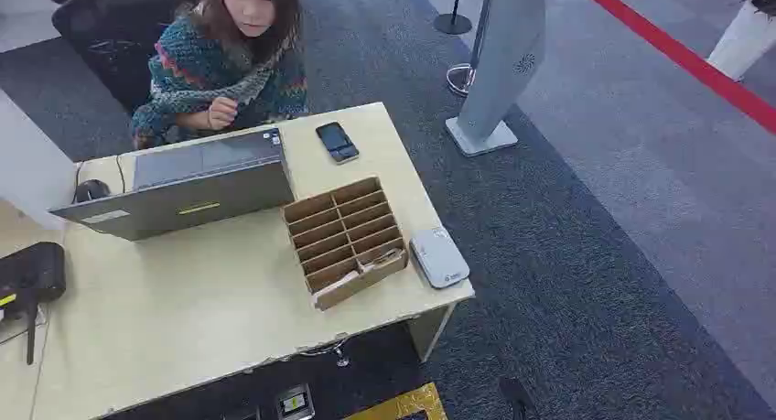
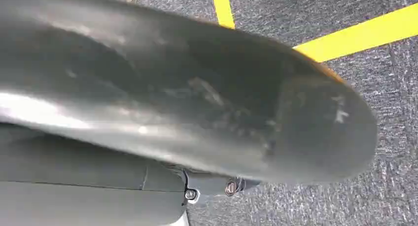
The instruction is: Pass the card to the sensor for recognition and then transmit it.
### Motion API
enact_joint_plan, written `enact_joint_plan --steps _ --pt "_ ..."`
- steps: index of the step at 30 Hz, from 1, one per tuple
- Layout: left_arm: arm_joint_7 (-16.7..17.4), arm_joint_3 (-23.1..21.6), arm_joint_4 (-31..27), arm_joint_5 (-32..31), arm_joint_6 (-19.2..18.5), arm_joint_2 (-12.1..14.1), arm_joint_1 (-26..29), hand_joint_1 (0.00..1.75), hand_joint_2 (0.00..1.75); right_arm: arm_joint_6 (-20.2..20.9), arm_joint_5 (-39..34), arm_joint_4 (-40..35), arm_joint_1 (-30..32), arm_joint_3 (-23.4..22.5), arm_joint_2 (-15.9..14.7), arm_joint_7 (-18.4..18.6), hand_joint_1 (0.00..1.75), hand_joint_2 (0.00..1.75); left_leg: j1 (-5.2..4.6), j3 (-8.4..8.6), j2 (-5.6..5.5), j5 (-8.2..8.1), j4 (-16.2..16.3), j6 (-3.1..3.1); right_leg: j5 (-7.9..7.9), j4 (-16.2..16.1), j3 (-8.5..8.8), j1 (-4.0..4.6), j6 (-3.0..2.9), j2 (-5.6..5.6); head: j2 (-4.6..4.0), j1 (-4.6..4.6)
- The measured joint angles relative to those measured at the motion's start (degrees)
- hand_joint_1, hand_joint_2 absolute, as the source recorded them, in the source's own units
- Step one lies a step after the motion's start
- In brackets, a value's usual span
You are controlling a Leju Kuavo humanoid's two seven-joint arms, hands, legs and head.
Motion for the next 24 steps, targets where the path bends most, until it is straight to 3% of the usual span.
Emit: enact_joint_plan --steps 18,24 --pt "1.68 -2.4 0.0 -1.62 0.0 -0.02 -0.01 0.0 0.0 -0.3 1.49 0.0 0.02 0.07 0.0 -0.46 0.0 0.0 0.0 0.0 0.0 0.0 0.0 0.0 0.0 0.0 0.0 0.0 0.0 0.0 0.0 0.0" --pt "1.68 -3.02 0.0 -1.75 0.04 0.0 -0.02 0.0 0.0 -1.14 -2.77 0.0 -0.01 -0.07 -0.11 -2.29 0.0 0.0 0.0 0.0 0.0 0.0 0.0 0.0 0.0 0.0 0.0 0.0 0.0 0.0 0.0 0.0"
